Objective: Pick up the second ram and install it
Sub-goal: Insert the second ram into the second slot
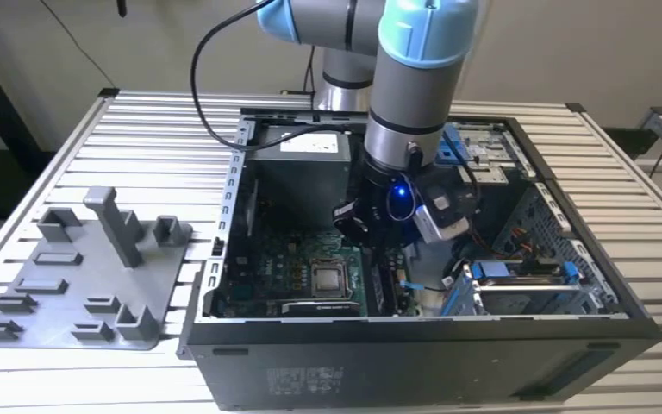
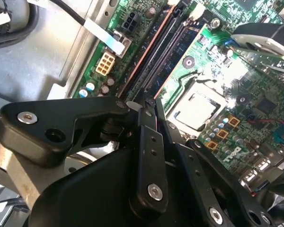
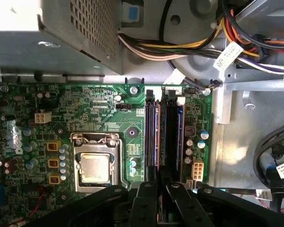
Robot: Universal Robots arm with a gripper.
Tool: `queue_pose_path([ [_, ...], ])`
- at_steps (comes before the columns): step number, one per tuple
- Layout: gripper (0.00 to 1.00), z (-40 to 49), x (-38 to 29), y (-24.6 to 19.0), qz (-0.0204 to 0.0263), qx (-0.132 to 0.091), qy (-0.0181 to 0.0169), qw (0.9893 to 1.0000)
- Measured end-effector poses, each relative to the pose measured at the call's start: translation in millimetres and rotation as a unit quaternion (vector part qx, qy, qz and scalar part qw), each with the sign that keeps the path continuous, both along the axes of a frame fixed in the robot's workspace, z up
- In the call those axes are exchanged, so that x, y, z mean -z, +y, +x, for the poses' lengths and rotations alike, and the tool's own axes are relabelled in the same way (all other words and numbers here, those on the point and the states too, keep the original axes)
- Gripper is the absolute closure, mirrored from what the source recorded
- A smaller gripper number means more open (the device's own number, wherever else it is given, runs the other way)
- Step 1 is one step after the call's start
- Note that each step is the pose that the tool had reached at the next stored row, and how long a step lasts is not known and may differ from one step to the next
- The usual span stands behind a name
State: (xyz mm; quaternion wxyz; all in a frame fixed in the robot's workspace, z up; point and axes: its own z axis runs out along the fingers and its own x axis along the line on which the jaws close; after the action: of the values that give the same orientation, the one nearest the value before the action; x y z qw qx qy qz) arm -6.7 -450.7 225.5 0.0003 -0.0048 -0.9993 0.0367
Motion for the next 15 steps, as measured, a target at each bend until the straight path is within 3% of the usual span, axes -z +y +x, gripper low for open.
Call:
queue_pose_path([
  [15,0.86,-1.0,4.0,0.0,0.0,0.0,0.0,1.0],
])
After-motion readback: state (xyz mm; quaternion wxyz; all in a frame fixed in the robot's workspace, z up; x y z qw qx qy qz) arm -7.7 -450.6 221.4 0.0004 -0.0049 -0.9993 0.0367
